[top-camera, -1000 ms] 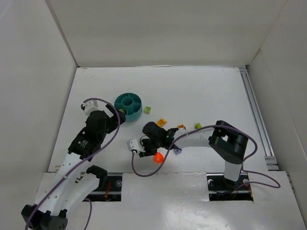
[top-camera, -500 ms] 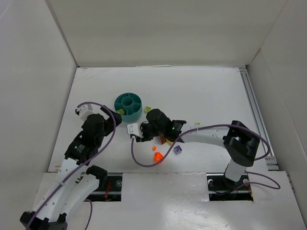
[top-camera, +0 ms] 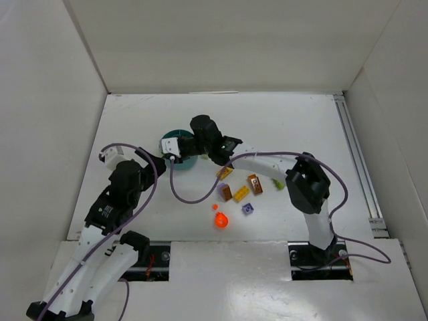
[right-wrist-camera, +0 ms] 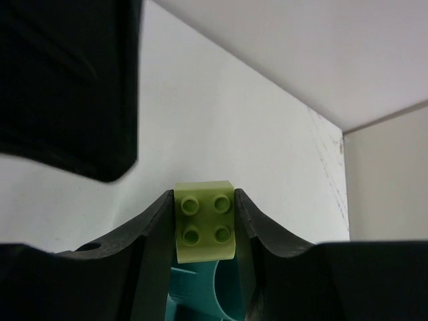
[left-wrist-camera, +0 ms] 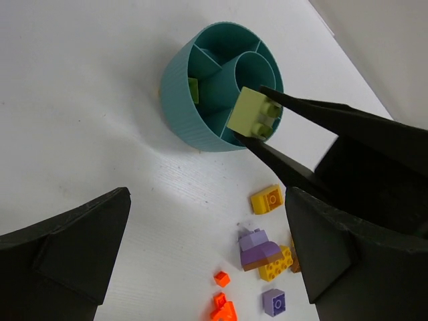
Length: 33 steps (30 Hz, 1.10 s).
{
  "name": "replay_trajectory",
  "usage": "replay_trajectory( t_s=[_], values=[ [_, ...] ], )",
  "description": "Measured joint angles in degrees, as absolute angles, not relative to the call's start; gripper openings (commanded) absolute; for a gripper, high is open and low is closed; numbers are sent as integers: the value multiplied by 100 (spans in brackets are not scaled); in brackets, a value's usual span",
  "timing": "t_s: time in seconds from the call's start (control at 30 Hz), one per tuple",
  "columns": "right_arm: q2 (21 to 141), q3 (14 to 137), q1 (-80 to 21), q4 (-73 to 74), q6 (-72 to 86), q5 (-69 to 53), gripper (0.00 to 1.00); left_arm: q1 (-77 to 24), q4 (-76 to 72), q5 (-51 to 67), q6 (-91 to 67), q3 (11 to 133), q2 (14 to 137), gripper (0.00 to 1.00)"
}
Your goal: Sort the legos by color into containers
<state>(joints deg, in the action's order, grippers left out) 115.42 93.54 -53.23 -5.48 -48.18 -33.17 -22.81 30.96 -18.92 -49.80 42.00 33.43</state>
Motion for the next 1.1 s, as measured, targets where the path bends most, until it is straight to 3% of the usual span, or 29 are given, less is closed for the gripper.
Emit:
replay_trajectory(
  t_s=[0.23,0.77,0.9,1.1],
  values=[
    [12383,10226,-5103,5,-5186,-3813,21,-2279,3306,-2075,-4987,4466,3306,100],
    [12831,10582,-4969,248,-5277,-4206,26,-2279,3457,-2182,-4993,4504,3236,100],
    [12903,10582,-4904,266,-5275,-4213,33,-2279,3459,-2222,-5006,4504,3242,100],
    [12905,10584,-4877,266,-5260,-4270,54,-2279,3461,-2257,-5009,4504,3245,100]
  ],
)
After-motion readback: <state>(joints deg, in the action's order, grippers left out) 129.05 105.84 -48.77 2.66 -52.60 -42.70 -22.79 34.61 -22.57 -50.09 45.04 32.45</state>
